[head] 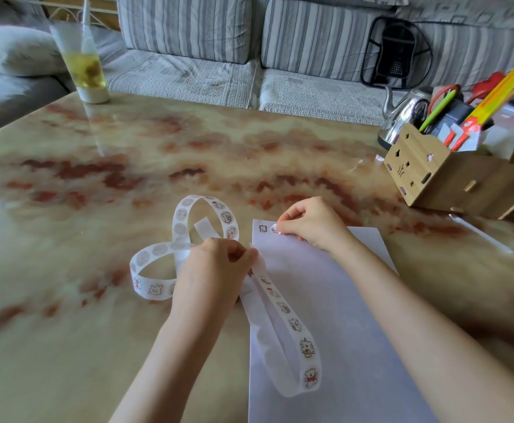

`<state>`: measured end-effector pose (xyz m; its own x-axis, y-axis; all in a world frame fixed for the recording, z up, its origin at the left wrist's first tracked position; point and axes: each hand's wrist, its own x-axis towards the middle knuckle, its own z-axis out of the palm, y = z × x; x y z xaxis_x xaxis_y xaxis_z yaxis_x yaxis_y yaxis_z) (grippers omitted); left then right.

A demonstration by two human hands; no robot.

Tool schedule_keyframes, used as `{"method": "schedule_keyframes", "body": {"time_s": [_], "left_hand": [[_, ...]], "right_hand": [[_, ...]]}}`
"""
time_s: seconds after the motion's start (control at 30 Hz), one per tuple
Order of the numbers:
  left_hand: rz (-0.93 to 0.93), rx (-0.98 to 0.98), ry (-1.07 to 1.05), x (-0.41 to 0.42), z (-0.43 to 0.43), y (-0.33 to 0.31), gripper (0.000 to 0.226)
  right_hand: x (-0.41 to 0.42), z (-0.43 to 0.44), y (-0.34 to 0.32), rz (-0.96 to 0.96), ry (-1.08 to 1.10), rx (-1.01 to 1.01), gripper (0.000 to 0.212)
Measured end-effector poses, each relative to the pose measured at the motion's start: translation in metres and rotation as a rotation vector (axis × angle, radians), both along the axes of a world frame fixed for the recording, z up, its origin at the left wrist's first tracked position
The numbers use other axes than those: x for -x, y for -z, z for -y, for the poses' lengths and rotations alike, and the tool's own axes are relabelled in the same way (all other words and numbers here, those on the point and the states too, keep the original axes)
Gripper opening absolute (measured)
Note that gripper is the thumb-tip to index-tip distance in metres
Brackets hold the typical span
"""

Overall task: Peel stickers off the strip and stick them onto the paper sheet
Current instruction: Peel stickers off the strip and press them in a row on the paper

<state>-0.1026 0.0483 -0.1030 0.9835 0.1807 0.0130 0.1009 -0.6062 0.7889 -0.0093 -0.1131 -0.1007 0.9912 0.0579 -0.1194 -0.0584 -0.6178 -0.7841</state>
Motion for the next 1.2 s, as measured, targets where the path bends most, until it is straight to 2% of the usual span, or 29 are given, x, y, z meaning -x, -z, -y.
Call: {"method": "schedule_keyframes", "body": {"time_s": [0.13,0.3,0.43,0.57,0.67,0.8,1.0,1.2], "left_hand": [[0.001,-0.013,0.006,0.001,0.000,-0.001,0.030],[-0.005,-0.018,0.000,0.001,0.001,-0.002,0.030],[-0.008,-0.035,-0.005,0.002,0.001,-0.003,0.032],[-0.009,-0.021,0.006,0.002,0.000,-0.004,0.030],[-0.010,-0.015,0.009,0.002,0.001,-0.004,0.029],[0.037,0.069,0.009,0.003,0.001,-0.008,0.030],[0.176,0.228,-0.050,0.001,-0.004,-0.020,0.024],[0.234,0.299,-0.098,0.003,-0.003,-0.021,0.033]], "right_hand": [[0.001,-0.001,0.004,0.044,0.014,0.045,0.010],[0.001,0.001,0.009,0.094,0.037,0.026,0.026],[-0.001,0.003,0.011,0.121,0.045,0.017,0.018],[-0.001,-0.001,0.014,0.126,0.043,0.016,0.028],[-0.002,0.001,0.017,0.109,0.034,0.019,0.021],[0.009,0.005,0.003,0.108,0.055,-0.115,0.004],[0.062,-0.012,-0.041,0.133,-0.195,-0.270,0.015],[0.085,-0.015,-0.045,0.107,-0.215,-0.328,0.009]]}}
